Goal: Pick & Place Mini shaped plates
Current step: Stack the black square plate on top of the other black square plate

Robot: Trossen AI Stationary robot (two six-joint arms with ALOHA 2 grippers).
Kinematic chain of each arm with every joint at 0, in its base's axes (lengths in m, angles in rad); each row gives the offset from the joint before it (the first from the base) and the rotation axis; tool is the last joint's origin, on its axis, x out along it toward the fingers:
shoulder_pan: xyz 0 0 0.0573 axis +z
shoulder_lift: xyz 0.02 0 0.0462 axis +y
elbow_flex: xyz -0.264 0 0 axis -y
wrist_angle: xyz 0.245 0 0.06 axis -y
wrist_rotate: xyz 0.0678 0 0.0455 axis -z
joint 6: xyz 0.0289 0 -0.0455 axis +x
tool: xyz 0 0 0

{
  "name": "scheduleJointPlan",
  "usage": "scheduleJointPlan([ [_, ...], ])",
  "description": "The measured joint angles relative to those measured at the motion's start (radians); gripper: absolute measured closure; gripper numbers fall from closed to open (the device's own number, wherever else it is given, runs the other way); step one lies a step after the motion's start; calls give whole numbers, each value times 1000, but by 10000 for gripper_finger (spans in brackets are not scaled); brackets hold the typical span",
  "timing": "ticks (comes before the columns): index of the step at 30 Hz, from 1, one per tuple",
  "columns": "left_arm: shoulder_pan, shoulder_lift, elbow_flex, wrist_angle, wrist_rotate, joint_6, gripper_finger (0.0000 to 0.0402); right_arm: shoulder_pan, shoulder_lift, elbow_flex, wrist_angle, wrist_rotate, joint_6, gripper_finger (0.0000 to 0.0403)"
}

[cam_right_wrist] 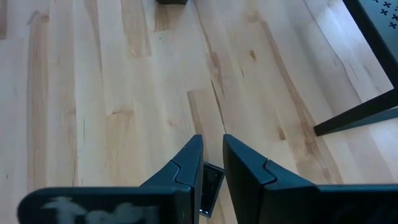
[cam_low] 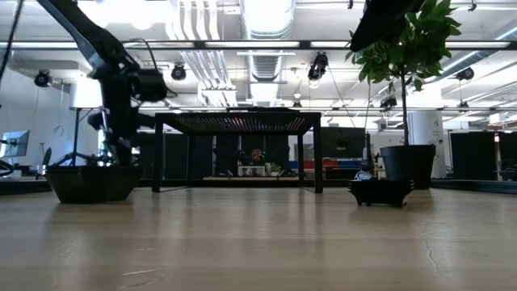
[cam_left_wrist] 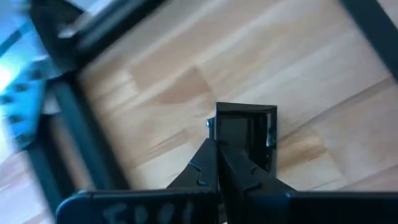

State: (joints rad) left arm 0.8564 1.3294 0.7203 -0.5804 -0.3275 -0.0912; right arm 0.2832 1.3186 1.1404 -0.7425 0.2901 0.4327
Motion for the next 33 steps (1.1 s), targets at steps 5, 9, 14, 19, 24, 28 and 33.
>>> scheduleJointPlan([
  [5, -14, -153, 14, -80, -63, -56, 401, 0, 0, 0, 0, 0, -48, 346],
  [9, -41, -275, 28, -131, -69, -88, 401, 0, 0, 0, 0, 0, -49, 346],
  [14, -113, -399, 55, -170, -173, -120, 401, 0, 5, 0, 2, -6, -69, 346],
  [19, -222, -472, 86, -181, -219, -160, 401, 0, 9, 1, 31, -2, -155, 338],
  [24, -372, -475, 113, -187, -327, -166, 401, 0, 17, 1, 130, 1, -262, 307],
  [28, -537, -465, 137, -186, -470, -167, 401, 0, 23, 1, 213, 1, -368, 286],
  [33, -772, -452, 189, -180, -690, -173, 401, 0, 25, 1, 321, 3, -476, 272],
])
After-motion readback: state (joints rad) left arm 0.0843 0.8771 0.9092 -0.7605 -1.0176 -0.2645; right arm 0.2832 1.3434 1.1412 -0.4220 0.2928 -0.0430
